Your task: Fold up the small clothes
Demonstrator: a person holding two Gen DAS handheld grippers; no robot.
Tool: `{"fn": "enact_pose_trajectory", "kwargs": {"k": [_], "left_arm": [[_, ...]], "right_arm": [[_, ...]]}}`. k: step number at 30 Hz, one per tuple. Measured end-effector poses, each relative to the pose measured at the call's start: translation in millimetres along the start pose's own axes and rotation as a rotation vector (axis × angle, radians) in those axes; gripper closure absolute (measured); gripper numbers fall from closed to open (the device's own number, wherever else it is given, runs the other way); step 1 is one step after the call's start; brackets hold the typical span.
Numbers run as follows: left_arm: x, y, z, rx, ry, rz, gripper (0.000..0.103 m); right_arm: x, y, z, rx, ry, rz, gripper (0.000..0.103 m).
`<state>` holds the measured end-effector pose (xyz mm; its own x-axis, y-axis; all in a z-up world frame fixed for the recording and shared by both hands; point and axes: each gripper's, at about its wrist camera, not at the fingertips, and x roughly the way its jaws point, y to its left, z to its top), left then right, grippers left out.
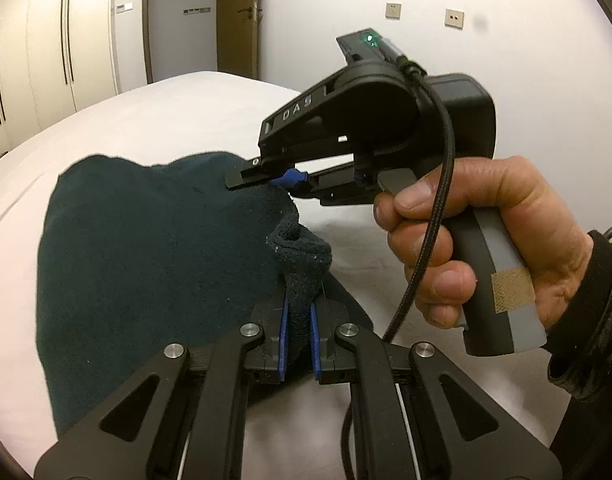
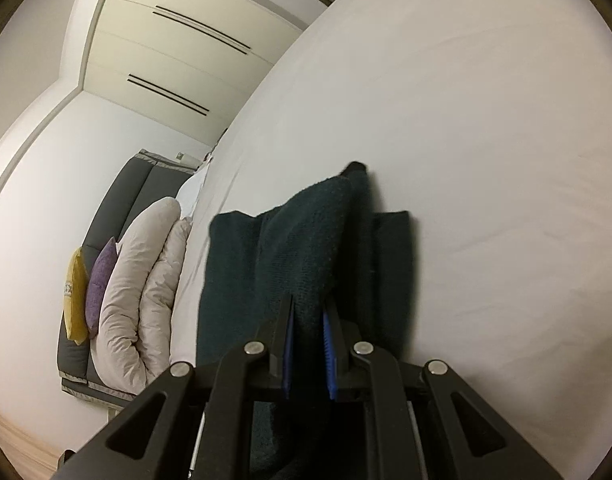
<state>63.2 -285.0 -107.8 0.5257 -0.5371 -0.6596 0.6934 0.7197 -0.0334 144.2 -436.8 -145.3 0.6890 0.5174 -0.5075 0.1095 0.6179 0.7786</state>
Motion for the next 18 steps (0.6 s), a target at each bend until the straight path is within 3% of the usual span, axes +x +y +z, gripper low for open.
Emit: {"fn": "enact_pose_trajectory", "kwargs": {"k": [5,10,13,15,18], "left_arm": [[20,26,0,0.014,0.016,0.0,0.096],[40,36,-6,0.018,0.055,0.003,0.096],[46,47,-5,0.002,0.063,-0.019,0.096],[45,52,-3,0.003,0.056,-0.027,0.096],[45,61,-3,-0.004,0.046,-0.039,0.096]], "right_arm": [[-4,-12,-7,0.028,-0.018,0.001,0.089],[6,2,-17,-0.033,-0.017,-0.019,0.088],[14,-1,-12,-0.02,0.034,-0.005,0.08],[23,-3,-3,0.009,0.07,0.057,0.064],[38,4,15,0.011,0.078,0.065,0.06]]}}
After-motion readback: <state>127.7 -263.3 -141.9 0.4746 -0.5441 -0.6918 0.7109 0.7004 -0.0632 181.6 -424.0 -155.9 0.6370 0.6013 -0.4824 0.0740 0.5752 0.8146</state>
